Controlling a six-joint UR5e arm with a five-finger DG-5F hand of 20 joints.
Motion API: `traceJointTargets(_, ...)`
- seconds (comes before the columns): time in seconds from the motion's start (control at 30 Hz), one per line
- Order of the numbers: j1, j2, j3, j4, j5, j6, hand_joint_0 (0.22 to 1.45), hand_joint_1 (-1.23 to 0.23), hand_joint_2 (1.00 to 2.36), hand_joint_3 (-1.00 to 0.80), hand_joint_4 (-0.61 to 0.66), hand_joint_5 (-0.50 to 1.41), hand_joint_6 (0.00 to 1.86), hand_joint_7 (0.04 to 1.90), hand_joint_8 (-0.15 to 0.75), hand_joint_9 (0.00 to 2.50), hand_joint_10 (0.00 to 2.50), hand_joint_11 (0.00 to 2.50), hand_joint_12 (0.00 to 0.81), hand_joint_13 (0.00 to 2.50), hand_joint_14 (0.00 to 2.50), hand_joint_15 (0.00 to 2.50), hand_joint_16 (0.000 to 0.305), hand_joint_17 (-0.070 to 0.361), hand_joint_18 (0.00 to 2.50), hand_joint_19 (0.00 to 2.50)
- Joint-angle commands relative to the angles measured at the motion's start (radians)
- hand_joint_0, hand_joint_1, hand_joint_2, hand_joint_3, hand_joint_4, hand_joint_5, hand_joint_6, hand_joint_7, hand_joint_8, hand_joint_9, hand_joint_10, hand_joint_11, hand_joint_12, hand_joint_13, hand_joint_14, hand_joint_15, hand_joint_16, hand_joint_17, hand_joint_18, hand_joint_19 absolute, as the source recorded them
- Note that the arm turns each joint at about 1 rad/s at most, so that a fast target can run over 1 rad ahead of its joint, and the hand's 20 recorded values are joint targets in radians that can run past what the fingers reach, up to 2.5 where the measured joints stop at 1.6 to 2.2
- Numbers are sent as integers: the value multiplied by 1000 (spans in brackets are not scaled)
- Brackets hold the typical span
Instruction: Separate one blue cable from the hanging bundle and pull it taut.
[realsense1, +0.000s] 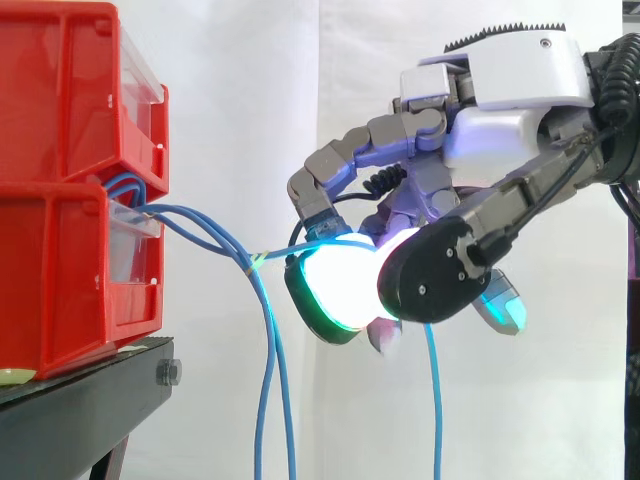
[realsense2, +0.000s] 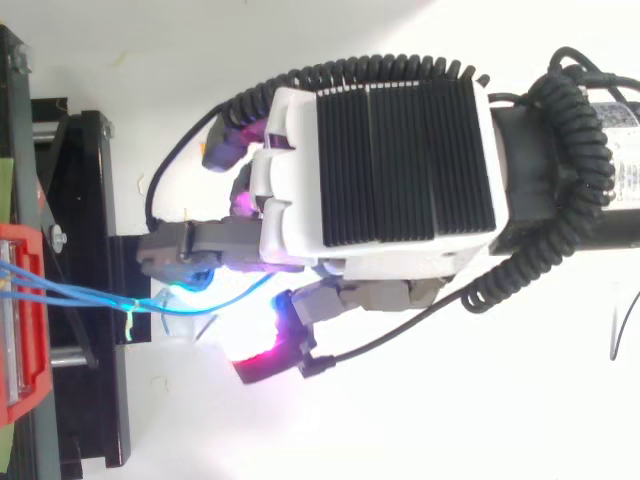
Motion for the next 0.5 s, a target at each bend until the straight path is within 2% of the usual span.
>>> traceJointTargets(0.0,0,0,-6,2,0,171,699,-786,1017,-193,35,129,505,1269,74,1828,11,257,219,1079,14,368,42,95,611,526)
traceJointTargets(0.17,-2,0,-44,14,-3,316,700,-786,1016,-194,35,129,505,1268,79,1833,11,253,217,1077,14,366,42,95,609,520)
traceJointTargets(0.2,-2,0,-44,14,-3,316,700,-785,1016,-194,34,129,505,1275,73,1818,10,248,216,1077,14,362,42,95,610,527)
traceJointTargets(0.23,-6,0,-55,43,0,389,700,-785,1016,-197,34,129,505,1270,79,1817,12,255,217,1076,15,365,42,95,609,527)
traceJointTargets(0.4,-8,0,-55,45,2,457,701,-784,1016,-199,34,128,505,1273,79,1820,11,257,217,1076,14,367,42,95,607,529)
traceJointTargets(0.47,-11,0,-55,43,0,506,701,-784,1016,-199,34,128,505,1273,73,1821,11,251,216,1075,14,370,42,95,607,529)
